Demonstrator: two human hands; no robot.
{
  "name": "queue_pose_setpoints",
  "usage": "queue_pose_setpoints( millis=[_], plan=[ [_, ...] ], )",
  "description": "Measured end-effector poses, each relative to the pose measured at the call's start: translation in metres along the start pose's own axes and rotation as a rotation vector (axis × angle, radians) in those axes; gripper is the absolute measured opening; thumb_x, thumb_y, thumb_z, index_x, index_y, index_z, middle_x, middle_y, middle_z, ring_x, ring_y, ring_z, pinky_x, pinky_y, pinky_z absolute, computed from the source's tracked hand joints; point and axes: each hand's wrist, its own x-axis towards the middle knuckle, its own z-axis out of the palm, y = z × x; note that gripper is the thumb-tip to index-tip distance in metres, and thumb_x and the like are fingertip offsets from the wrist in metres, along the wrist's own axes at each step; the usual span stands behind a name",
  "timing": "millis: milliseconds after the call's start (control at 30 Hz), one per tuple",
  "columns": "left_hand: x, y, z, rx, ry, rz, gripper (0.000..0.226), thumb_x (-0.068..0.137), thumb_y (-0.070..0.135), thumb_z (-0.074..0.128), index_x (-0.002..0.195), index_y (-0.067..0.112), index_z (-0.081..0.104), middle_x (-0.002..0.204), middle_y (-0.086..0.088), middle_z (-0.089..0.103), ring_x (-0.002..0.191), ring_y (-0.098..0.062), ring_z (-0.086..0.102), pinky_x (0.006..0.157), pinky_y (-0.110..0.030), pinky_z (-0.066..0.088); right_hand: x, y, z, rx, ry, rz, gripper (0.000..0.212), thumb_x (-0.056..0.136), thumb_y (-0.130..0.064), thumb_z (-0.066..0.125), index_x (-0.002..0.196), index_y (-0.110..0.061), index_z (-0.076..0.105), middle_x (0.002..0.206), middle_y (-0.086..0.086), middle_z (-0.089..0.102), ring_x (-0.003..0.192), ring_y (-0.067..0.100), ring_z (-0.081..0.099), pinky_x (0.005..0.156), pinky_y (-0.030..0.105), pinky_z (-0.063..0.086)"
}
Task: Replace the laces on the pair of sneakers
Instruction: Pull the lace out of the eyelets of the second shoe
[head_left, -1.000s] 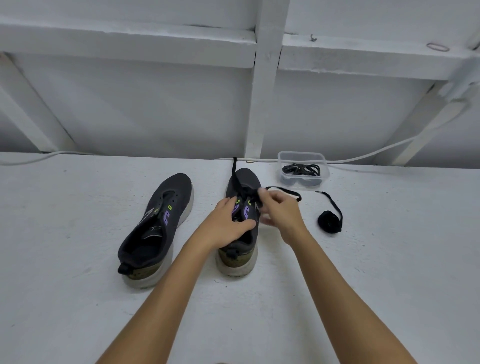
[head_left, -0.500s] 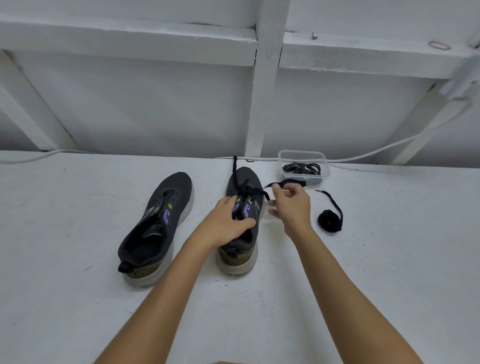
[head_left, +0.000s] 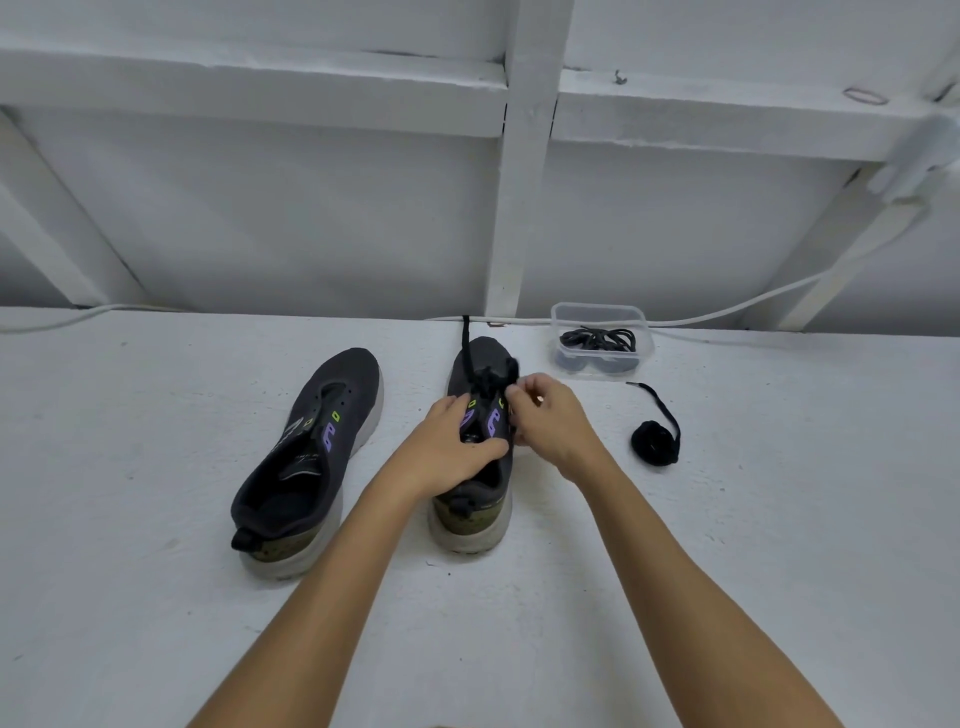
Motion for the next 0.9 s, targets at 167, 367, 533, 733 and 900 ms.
queue_pose_setpoints(
  millis=[167,367,533,733,900],
  plan=[
    [-0.001,-0.001,0.000,0.009,-0.004,-0.017,0.067,0.087,0.048,0.066,0.145,0.025,0.042,0.149,0.009,0.038,0.131,-0.012,0.044,0.101,-0.029,0.038,0.007,-0.006,-0.010,0.368,0.276,0.093,0.022,0.105,-0.026,0.050,0.119,-0.010,0.055,0.098,0.007,0.061,0.079,0.011,0.066,0.067,0.031,0.061],
    [-0.002,-0.002,0.000,0.003,-0.008,-0.029,0.078,0.088,0.048,0.065,0.154,0.023,0.032,0.156,0.010,0.031,0.138,-0.010,0.038,0.106,-0.029,0.035,-0.004,0.002,-0.014,0.145,0.117,0.310,0.043,0.091,-0.051,0.069,0.092,-0.009,0.061,0.087,0.006,0.071,0.073,0.016,0.072,0.063,0.032,0.061],
    [-0.006,0.005,-0.002,0.004,-0.002,-0.018,0.068,0.091,0.043,0.064,0.149,0.025,0.036,0.153,0.012,0.032,0.133,-0.009,0.041,0.095,-0.025,0.032,-0.008,0.003,-0.006,0.097,0.003,0.189,0.033,0.085,-0.042,0.080,0.080,-0.012,0.067,0.074,0.002,0.072,0.064,0.012,0.067,0.060,0.026,0.056],
    [-0.007,0.007,-0.002,-0.006,-0.006,-0.014,0.034,0.089,0.040,0.065,0.119,0.030,0.052,0.136,0.009,0.044,0.117,-0.009,0.049,0.090,-0.026,0.037,-0.006,-0.003,0.000,0.057,-0.020,0.043,0.010,0.097,-0.020,0.067,0.091,-0.011,0.067,0.076,0.000,0.068,0.068,0.012,0.063,0.062,0.027,0.059],
    [-0.004,0.008,0.001,0.030,0.030,-0.045,0.051,0.086,0.044,0.065,0.131,0.026,0.052,0.139,0.008,0.043,0.120,-0.012,0.048,0.094,-0.028,0.040,-0.007,0.003,-0.004,0.208,0.021,0.067,0.012,0.105,-0.021,0.051,0.097,-0.013,0.051,0.095,0.007,0.069,0.080,0.016,0.067,0.069,0.036,0.063]
  ],
)
